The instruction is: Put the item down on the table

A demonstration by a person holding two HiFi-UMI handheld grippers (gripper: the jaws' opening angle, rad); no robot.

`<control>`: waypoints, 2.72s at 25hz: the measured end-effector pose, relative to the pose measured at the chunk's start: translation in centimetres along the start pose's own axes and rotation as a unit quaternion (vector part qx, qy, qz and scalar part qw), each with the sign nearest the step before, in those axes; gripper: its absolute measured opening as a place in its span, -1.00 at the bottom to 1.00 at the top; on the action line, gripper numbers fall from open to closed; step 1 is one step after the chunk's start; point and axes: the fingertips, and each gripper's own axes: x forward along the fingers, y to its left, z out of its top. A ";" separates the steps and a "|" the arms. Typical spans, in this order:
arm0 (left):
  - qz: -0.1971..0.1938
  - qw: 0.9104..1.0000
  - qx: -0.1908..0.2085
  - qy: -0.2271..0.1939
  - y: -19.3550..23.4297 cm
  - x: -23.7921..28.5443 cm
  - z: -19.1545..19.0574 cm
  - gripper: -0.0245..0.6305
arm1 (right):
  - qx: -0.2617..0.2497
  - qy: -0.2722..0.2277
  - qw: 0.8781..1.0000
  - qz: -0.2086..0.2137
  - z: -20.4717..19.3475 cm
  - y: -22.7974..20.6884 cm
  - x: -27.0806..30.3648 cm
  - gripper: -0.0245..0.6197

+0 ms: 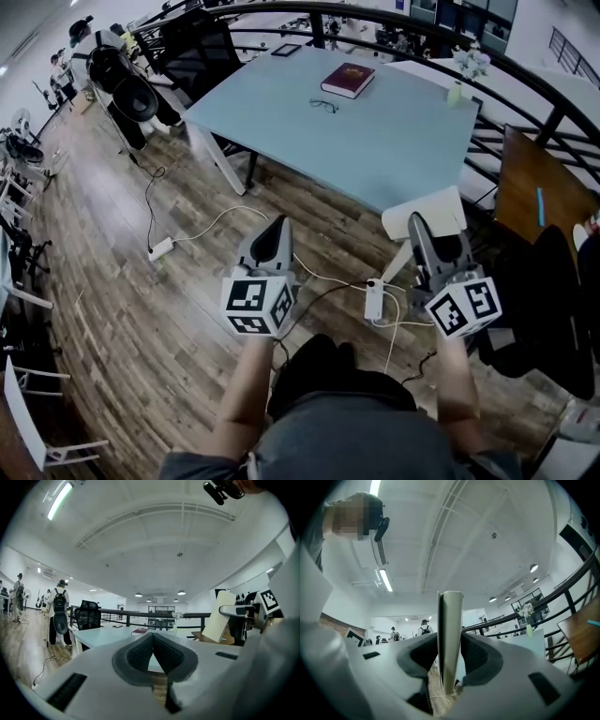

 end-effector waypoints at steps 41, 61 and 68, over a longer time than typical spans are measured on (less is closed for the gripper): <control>-0.016 1.000 -0.016 0.017 19.9 23.8 -0.5 -0.91 | 0.033 0.051 0.998 0.026 -6.9 -3.6 30.7 -0.46; 0.007 0.999 -0.019 0.027 25.3 30.0 -1.1 -0.91 | 0.073 0.071 0.993 0.056 -9.7 -5.9 39.7 -0.46; 0.025 0.999 -0.023 0.035 26.4 31.7 -1.6 -0.91 | 0.097 0.086 0.989 0.068 -11.2 -7.1 42.4 -0.46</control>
